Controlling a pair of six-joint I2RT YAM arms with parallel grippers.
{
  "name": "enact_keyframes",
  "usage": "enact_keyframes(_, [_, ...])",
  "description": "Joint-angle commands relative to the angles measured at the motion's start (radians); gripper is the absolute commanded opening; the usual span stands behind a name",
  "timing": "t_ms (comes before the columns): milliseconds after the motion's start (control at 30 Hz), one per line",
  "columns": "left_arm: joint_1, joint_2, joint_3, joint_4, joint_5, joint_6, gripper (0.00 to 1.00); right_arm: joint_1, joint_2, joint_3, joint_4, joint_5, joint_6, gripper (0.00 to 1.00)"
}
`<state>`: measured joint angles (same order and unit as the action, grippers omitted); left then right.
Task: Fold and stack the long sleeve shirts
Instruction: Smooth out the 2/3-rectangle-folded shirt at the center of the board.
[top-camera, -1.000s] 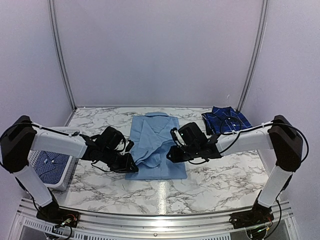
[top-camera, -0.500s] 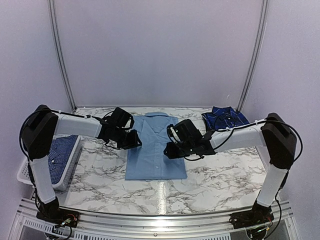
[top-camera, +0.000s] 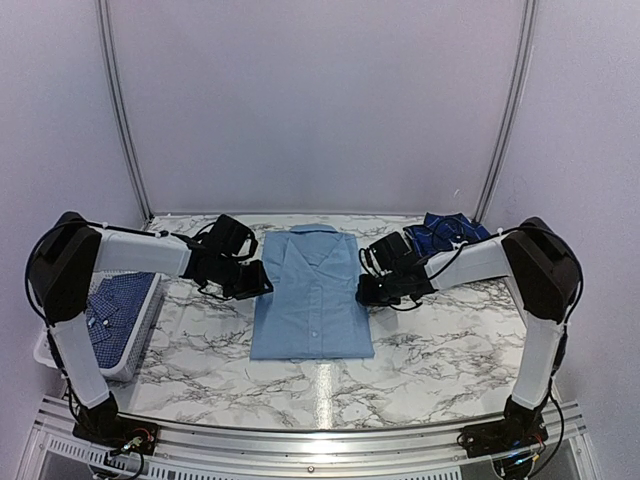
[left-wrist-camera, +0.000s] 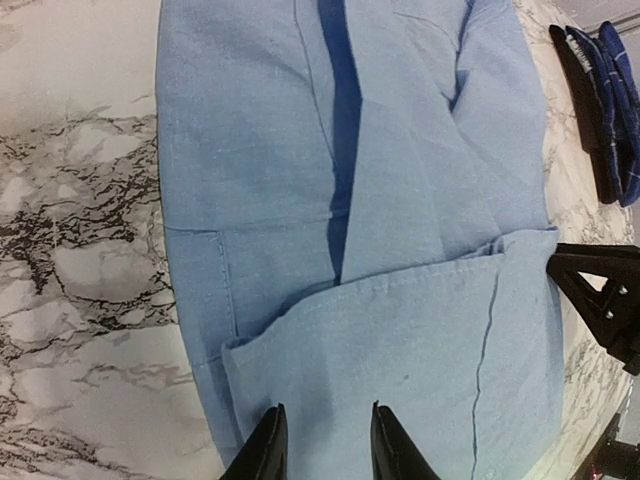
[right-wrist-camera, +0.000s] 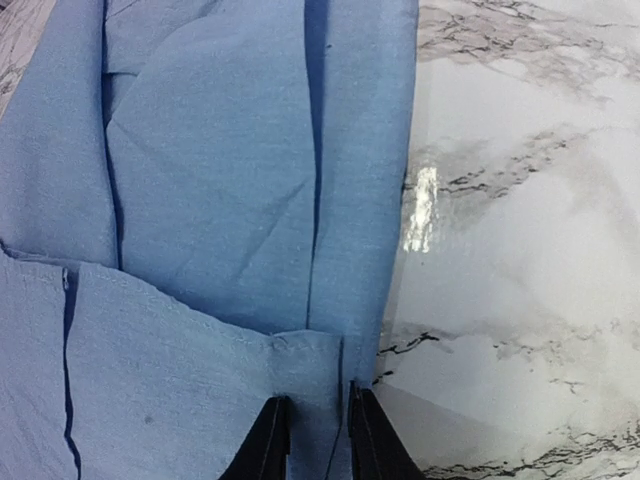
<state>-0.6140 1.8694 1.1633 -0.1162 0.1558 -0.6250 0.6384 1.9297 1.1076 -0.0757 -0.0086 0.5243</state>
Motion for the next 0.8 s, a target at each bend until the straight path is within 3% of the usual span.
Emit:
enact_keyframes(0, [-0.008,-0.103,-0.032,-0.009,0.016,0.041,0.31,0.002,-0.039,0.012,-0.005,-0.046,0.014,0.21])
enact_keyframes(233, [-0.024,-0.032,-0.027,0.016,0.058,0.044,0.19,0.043,-0.082,0.052,-0.032,0.004,0.012,0.23])
enact_keyframes(400, [0.001,0.044,-0.005,0.026,0.012,0.034,0.13,0.049,-0.034,0.073,-0.016,-0.012,-0.002,0.23])
enact_keyframes(767, [0.037,0.149,0.042,0.024,-0.001,0.027,0.12,-0.034,0.047,0.073,-0.031,-0.026,-0.005,0.23])
